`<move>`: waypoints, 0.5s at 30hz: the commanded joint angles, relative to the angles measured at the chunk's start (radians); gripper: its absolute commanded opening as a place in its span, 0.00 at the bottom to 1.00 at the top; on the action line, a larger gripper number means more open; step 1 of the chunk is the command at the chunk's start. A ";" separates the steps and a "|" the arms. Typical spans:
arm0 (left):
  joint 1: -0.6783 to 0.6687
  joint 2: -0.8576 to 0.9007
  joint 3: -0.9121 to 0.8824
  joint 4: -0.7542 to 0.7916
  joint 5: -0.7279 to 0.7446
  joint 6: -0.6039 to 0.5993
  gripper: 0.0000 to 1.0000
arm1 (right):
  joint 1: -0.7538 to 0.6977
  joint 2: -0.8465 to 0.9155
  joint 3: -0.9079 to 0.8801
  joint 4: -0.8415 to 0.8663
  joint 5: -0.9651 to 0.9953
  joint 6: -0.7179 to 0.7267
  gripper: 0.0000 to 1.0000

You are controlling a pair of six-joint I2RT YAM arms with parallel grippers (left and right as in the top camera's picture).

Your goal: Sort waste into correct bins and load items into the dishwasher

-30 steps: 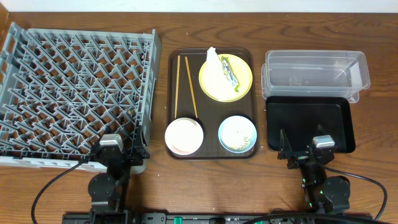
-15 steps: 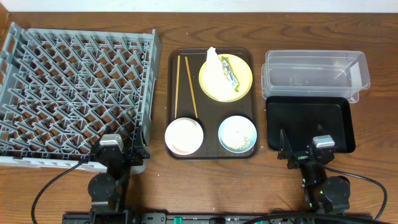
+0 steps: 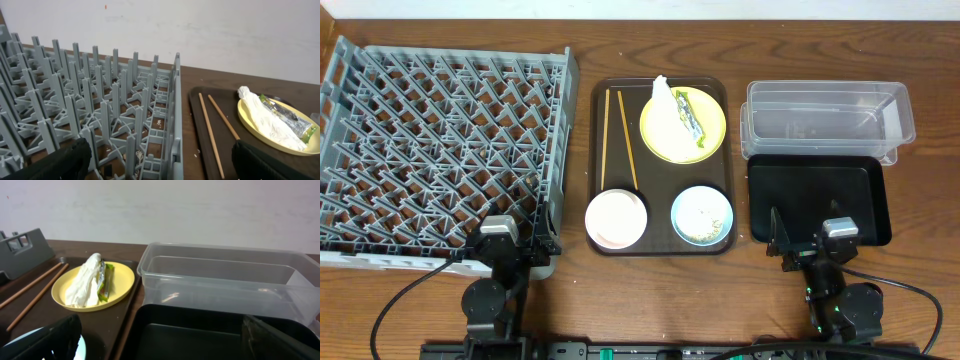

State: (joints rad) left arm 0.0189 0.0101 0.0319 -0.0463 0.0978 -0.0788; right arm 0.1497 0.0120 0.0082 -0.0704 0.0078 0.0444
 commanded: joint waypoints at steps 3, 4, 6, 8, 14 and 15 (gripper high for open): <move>0.002 -0.006 -0.028 -0.013 -0.004 -0.005 0.93 | -0.008 -0.005 -0.003 -0.002 0.003 0.003 0.99; 0.002 -0.006 -0.028 -0.007 -0.004 -0.005 0.93 | -0.008 -0.005 -0.003 0.000 0.003 0.003 0.99; 0.002 -0.006 -0.028 0.013 -0.003 -0.006 0.93 | -0.008 -0.005 -0.003 0.007 0.003 0.003 0.99; 0.002 -0.006 -0.028 0.017 0.009 -0.006 0.93 | -0.008 -0.005 -0.003 0.008 0.002 0.004 0.99; 0.002 -0.006 -0.028 0.033 0.058 -0.006 0.93 | -0.008 -0.005 -0.003 0.014 -0.007 0.004 0.99; 0.002 -0.006 -0.028 0.035 0.071 -0.006 0.93 | -0.008 -0.005 -0.003 0.021 -0.021 0.004 0.99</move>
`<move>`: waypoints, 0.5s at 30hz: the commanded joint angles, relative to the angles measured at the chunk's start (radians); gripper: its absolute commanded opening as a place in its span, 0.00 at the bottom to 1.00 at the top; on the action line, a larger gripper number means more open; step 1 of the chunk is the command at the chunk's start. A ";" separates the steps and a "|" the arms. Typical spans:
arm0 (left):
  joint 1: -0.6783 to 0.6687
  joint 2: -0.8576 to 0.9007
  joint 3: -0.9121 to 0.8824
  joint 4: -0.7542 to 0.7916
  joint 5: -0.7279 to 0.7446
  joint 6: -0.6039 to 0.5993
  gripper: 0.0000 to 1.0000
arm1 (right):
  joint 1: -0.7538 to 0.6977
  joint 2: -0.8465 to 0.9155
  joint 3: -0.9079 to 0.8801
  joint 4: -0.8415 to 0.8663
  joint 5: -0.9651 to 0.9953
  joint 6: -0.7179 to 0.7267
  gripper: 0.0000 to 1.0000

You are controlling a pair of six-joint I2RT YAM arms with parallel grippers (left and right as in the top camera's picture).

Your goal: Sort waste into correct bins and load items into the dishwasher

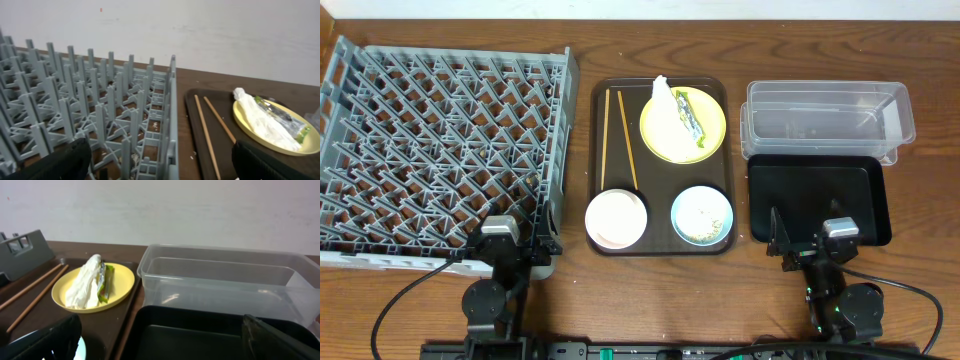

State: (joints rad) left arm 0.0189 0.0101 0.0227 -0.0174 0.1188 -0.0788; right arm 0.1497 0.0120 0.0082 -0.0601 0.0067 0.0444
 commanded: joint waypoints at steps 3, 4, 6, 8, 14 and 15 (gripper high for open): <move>0.002 -0.006 -0.017 0.035 0.087 -0.007 0.93 | -0.008 -0.005 -0.002 0.056 -0.082 0.004 0.99; 0.002 -0.006 -0.011 0.043 0.100 -0.011 0.93 | -0.008 -0.005 0.000 0.073 -0.099 0.004 0.99; 0.002 -0.005 0.011 0.048 0.116 -0.022 0.93 | -0.008 -0.005 0.021 0.079 -0.132 0.004 0.99; 0.002 0.001 0.045 0.046 0.118 -0.043 0.93 | -0.008 0.003 0.067 0.064 -0.166 0.004 0.99; 0.002 0.147 0.261 -0.033 0.117 -0.058 0.93 | -0.008 0.177 0.270 0.026 -0.173 0.055 0.99; 0.002 0.191 0.309 -0.052 0.121 -0.058 0.93 | -0.008 0.228 0.318 0.009 -0.174 0.065 0.99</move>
State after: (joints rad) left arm 0.0189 0.1215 0.1993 -0.0540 0.2184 -0.1200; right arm 0.1497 0.1471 0.2157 -0.0372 -0.1440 0.0635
